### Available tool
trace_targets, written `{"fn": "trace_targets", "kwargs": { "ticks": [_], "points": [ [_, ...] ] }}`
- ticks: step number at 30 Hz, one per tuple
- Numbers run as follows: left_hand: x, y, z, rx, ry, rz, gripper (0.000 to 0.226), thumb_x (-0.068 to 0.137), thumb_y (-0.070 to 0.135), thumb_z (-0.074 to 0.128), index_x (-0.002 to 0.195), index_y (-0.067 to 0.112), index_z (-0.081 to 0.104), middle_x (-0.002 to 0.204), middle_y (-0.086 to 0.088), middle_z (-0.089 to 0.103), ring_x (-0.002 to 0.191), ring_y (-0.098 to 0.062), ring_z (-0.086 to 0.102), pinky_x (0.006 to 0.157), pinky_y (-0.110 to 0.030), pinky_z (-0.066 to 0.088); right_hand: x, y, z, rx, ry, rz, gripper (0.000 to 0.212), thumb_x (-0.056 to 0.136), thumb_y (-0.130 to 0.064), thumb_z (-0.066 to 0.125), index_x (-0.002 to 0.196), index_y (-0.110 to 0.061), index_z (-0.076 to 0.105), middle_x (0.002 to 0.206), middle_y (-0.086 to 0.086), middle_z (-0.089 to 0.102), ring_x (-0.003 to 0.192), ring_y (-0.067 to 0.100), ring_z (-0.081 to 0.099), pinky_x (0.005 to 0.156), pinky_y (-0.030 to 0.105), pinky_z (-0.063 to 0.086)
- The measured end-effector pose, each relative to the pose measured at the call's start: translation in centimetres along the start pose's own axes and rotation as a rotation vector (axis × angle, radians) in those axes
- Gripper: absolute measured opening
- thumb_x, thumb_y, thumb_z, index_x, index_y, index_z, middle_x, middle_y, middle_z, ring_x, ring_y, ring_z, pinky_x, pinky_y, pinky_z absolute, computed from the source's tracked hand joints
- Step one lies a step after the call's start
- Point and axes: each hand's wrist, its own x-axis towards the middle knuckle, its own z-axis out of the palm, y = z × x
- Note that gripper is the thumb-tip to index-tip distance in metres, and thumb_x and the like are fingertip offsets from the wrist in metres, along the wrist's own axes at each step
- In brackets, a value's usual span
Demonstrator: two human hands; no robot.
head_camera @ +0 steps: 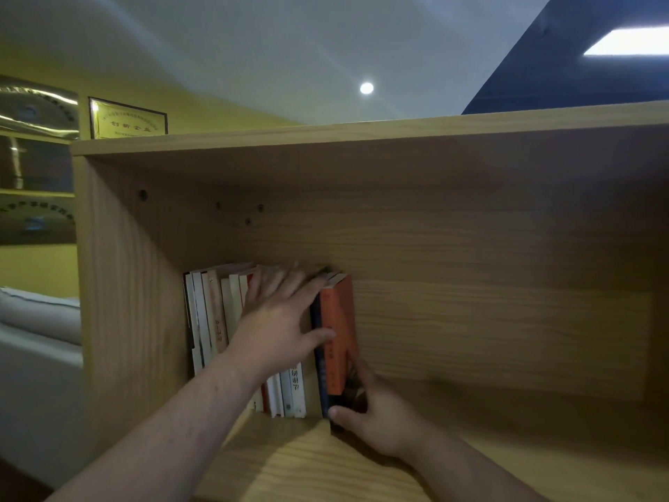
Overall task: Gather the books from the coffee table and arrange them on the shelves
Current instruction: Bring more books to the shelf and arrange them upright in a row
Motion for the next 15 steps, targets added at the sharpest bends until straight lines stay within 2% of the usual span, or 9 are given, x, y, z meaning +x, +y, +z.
{"fn": "trace_targets", "kwargs": {
  "ticks": [2,5,9,12,15],
  "points": [
    [0.4,-0.8,-0.1,-0.031,-0.035,0.012,0.082,0.071,0.076,0.052,0.142,0.034,0.050,0.146,0.004,0.053,0.141,-0.023,0.039,0.121,-0.046,0.009,0.4,-0.2,0.4,-0.041,0.028,-0.014,0.105,0.086,-0.047,0.073,0.163,-0.035,0.003,0.151,-0.007,0.053,0.133,0.009,0.053,0.106,0.019,0.042],
    [0.8,-0.8,0.2,-0.048,0.009,-0.030,0.082,0.064,0.077,0.059,0.134,0.035,0.058,0.135,0.004,0.060,0.130,-0.023,0.047,0.114,-0.040,0.016,1.1,-0.1,0.7,-0.072,0.034,0.003,0.107,0.087,-0.048,0.071,0.163,-0.036,-0.003,0.147,-0.004,0.059,0.130,0.013,0.057,0.106,0.025,0.046],
    [0.9,-0.5,0.8,0.015,0.054,-0.068,0.097,0.061,0.069,0.078,0.143,0.028,0.047,0.138,0.003,0.058,0.132,-0.021,0.045,0.113,-0.034,0.008,2.3,0.8,1.0,-0.088,-0.002,0.056,0.106,0.091,-0.048,0.066,0.160,-0.041,-0.014,0.140,-0.003,0.062,0.120,0.013,0.061,0.090,0.018,0.045],
    [0.9,-0.8,1.0,0.048,0.101,-0.050,0.088,0.070,0.066,0.074,0.142,0.021,0.049,0.138,0.000,0.059,0.130,-0.021,0.048,0.113,-0.032,0.013,2.5,1.5,1.5,-0.062,0.022,0.072,0.104,0.089,-0.053,0.064,0.159,-0.044,-0.013,0.141,-0.007,0.060,0.112,0.005,0.058,0.075,0.003,0.036],
    [1.4,-0.6,0.9,0.090,0.120,-0.084,0.076,0.075,0.068,0.068,0.134,0.021,0.054,0.130,0.000,0.064,0.124,-0.021,0.053,0.107,-0.032,0.020,2.5,1.7,1.8,-0.036,0.048,0.060,0.106,0.081,-0.062,0.060,0.156,-0.051,-0.014,0.144,-0.012,0.058,0.118,0.005,0.060,0.081,0.006,0.038]
  ]
}}
